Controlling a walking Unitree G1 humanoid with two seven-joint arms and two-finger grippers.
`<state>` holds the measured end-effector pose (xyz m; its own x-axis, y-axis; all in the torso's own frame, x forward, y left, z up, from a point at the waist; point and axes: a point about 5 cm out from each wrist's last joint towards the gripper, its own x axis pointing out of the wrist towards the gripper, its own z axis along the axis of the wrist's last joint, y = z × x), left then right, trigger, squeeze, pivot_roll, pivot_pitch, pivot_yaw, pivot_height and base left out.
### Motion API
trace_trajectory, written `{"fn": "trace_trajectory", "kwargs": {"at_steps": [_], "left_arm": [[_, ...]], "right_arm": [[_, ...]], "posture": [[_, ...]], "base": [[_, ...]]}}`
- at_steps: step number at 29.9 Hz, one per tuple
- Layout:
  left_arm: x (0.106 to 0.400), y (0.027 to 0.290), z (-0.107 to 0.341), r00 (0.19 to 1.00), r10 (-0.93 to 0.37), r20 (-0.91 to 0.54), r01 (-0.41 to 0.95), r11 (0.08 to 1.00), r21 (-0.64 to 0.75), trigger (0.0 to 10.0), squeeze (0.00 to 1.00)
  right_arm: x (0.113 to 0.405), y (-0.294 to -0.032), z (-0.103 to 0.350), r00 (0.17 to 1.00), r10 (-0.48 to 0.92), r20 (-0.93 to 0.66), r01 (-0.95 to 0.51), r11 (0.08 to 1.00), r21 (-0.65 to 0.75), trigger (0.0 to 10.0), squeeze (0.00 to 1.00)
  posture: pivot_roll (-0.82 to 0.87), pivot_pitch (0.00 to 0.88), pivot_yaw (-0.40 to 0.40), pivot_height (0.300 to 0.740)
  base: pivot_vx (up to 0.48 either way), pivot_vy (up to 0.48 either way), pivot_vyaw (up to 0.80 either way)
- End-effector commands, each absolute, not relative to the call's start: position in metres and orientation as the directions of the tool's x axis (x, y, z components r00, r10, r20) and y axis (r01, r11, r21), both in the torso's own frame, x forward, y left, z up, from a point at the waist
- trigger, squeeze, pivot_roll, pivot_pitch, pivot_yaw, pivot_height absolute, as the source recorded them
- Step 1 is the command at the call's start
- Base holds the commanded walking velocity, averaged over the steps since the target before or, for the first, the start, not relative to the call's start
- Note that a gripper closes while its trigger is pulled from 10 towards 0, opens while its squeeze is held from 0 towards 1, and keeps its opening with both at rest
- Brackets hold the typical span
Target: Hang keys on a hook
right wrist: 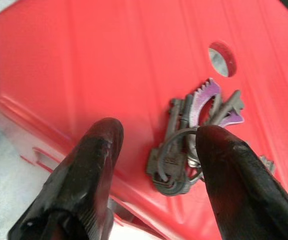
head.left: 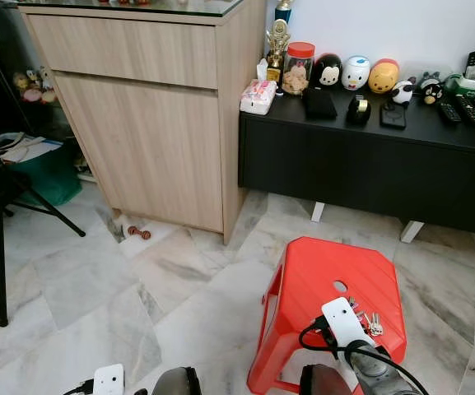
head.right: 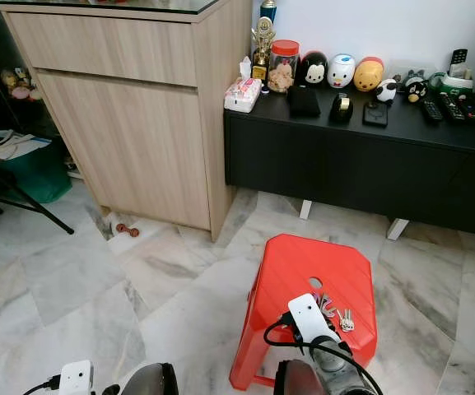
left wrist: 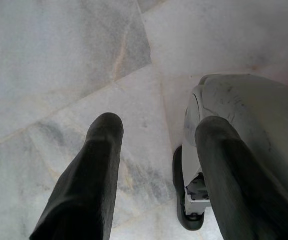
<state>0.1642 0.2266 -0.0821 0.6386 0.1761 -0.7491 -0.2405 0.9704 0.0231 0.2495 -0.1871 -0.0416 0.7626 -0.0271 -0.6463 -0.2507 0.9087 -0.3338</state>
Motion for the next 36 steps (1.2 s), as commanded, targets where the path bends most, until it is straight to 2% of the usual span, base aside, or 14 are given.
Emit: {"fn": "trace_trajectory", "kwargs": {"at_steps": [1,16,17,18,22,23,24,30,36], "left_arm": [[0.161,0.222,-0.085,0.628,0.166,-0.761,-0.244,0.970,0.010,10.0,0.00],[0.161,0.221,-0.085,0.629,0.163,-0.760,-0.241,0.971,0.010,10.0,0.00],[0.161,0.221,-0.085,0.629,0.164,-0.760,-0.241,0.970,0.009,10.0,0.00],[0.162,0.221,-0.085,0.629,0.164,-0.760,-0.241,0.970,0.010,10.0,0.00],[0.161,0.221,-0.085,0.629,0.163,-0.760,-0.241,0.971,0.009,10.0,0.00],[0.161,0.221,-0.085,0.630,0.164,-0.759,-0.242,0.970,0.009,10.0,0.00],[0.161,0.221,-0.085,0.630,0.165,-0.759,-0.244,0.970,0.008,10.0,0.00],[0.161,0.221,-0.085,0.629,0.166,-0.759,-0.246,0.969,0.008,10.0,0.00],[0.160,0.221,-0.085,0.629,0.171,-0.759,-0.252,0.968,0.010,10.0,0.00]], "right_arm": [[0.251,-0.189,-0.040,0.766,-0.033,-0.642,-0.253,0.902,-0.348,10.0,0.00],[0.235,-0.187,-0.052,0.735,-0.038,-0.677,-0.317,0.863,-0.393,10.0,0.00],[0.235,-0.187,-0.052,0.735,-0.042,-0.677,-0.315,0.862,-0.397,7.3,0.00],[0.236,-0.188,-0.051,0.736,-0.048,-0.676,-0.312,0.861,-0.401,0.0,0.00],[0.237,-0.188,-0.051,0.736,-0.052,-0.675,-0.314,0.857,-0.409,0.0,0.00],[0.237,-0.189,-0.051,0.735,-0.058,-0.676,-0.312,0.856,-0.412,0.4,0.00],[0.237,-0.190,-0.051,0.732,-0.068,-0.678,-0.308,0.854,-0.419,10.0,0.00],[0.236,-0.191,-0.051,0.731,-0.081,-0.678,-0.303,0.851,-0.429,10.0,0.00],[0.237,-0.199,-0.050,0.735,-0.155,-0.660,-0.234,0.855,-0.463,10.0,0.00]], "posture": [[0.10,0.019,-0.022,0.602],[0.10,0.018,-0.023,0.602],[0.10,0.017,-0.024,0.602],[0.10,0.018,-0.024,0.602],[0.10,0.019,-0.027,0.602],[0.10,0.020,-0.028,0.602],[0.10,0.021,-0.029,0.602],[0.11,0.024,-0.031,0.602],[0.12,0.029,-0.035,0.602]], "base": [[0.000,0.000,0.00],[0.000,0.000,0.00],[0.000,0.000,0.00],[0.000,0.000,0.00],[0.000,0.000,0.00],[0.000,0.000,0.00],[0.000,0.000,0.00],[0.000,0.000,0.00],[0.000,0.000,0.00]]}}
